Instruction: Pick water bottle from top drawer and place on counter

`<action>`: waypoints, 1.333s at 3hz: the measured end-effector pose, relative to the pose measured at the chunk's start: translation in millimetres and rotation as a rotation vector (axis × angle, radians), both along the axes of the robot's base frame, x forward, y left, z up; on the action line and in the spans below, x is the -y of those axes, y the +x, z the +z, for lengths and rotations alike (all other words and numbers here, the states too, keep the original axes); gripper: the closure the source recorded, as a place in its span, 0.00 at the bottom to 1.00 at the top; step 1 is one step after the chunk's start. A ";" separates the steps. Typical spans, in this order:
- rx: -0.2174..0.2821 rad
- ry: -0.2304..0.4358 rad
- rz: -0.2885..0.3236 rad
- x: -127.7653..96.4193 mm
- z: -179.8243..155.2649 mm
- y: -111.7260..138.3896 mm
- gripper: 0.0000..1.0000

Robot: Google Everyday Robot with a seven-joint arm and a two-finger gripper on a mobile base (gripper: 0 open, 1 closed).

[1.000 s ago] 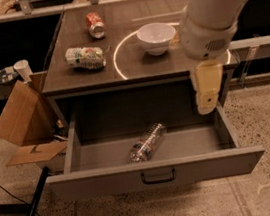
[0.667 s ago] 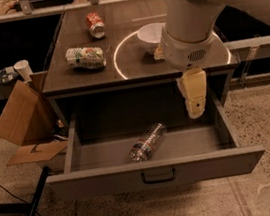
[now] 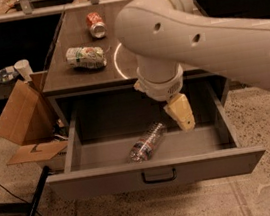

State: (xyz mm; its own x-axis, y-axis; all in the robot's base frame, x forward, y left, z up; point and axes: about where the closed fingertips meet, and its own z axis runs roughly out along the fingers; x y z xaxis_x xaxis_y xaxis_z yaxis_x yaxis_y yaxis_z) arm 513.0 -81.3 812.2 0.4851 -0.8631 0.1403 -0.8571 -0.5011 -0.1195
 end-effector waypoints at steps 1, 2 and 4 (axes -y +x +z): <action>0.012 -0.082 0.133 -7.5 -38.1 2.7 0.00; 0.032 -0.162 0.246 -20.9 -74.1 14.3 0.00; 0.028 -0.235 0.373 -56.3 -140.5 42.4 0.00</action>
Offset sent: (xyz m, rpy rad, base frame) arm 0.0334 0.0402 -0.1177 -0.2685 -0.0614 0.3921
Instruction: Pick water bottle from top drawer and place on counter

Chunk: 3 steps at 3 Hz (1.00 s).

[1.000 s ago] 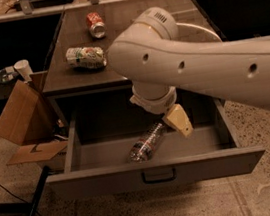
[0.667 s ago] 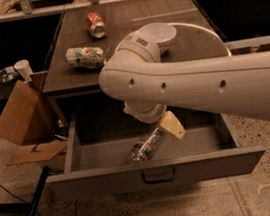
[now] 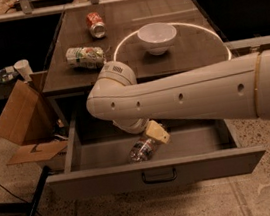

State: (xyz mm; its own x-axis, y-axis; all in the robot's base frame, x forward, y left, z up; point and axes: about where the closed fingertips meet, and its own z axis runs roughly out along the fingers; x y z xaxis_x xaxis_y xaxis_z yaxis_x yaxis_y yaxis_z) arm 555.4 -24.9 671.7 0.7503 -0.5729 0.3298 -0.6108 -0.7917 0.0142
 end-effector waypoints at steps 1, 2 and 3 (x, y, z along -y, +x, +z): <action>-0.045 0.010 0.022 -8.3 -20.5 10.5 0.00; -0.095 0.064 0.021 -14.3 -27.5 27.9 0.00; -0.127 0.119 0.011 -17.8 -29.7 36.6 0.00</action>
Offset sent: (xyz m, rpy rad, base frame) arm 0.0535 0.0282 -0.0268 0.1471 0.1466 0.0202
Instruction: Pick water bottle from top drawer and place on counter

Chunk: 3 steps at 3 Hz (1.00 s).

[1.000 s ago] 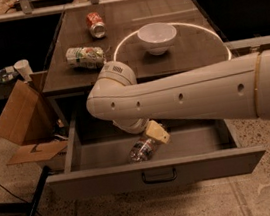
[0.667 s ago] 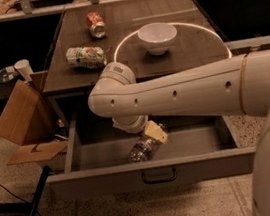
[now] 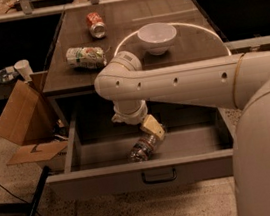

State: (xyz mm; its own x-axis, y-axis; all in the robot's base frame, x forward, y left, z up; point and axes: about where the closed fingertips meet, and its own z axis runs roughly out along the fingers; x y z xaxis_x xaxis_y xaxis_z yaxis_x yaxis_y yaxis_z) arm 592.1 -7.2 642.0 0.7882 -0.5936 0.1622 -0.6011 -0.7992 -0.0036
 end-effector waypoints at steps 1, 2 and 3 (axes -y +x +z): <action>-0.021 0.034 -0.008 -2.2 -1.4 4.6 0.00; -0.041 0.067 -0.015 -4.3 -3.1 8.8 0.00; -0.042 0.067 -0.015 -4.3 -3.2 8.8 0.00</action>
Offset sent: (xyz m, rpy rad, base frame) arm 0.0114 0.0065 0.0009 0.0794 0.0395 -0.0160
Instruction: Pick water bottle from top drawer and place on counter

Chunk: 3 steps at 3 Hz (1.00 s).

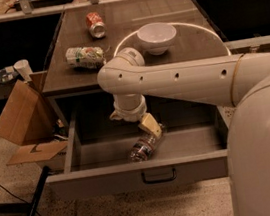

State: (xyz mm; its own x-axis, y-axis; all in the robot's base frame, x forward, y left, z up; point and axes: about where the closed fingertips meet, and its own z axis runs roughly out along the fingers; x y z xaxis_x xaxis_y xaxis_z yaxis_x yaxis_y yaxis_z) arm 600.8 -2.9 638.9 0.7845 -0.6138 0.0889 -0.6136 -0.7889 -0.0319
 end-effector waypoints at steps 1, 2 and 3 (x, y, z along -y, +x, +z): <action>-0.027 0.009 0.006 3.9 -17.3 -2.8 0.00; -0.073 0.034 0.004 12.9 -46.0 -15.4 0.00; -0.094 0.055 -0.011 17.5 -60.2 -37.8 0.15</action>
Offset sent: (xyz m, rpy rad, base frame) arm -0.0299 -0.0245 -0.0776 0.0690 0.1227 -0.0001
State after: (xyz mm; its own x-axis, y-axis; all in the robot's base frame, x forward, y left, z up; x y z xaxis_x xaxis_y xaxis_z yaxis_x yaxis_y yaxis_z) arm 563.0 -20.4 578.7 0.7807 -0.6246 -0.0190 -0.6249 -0.7806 -0.0163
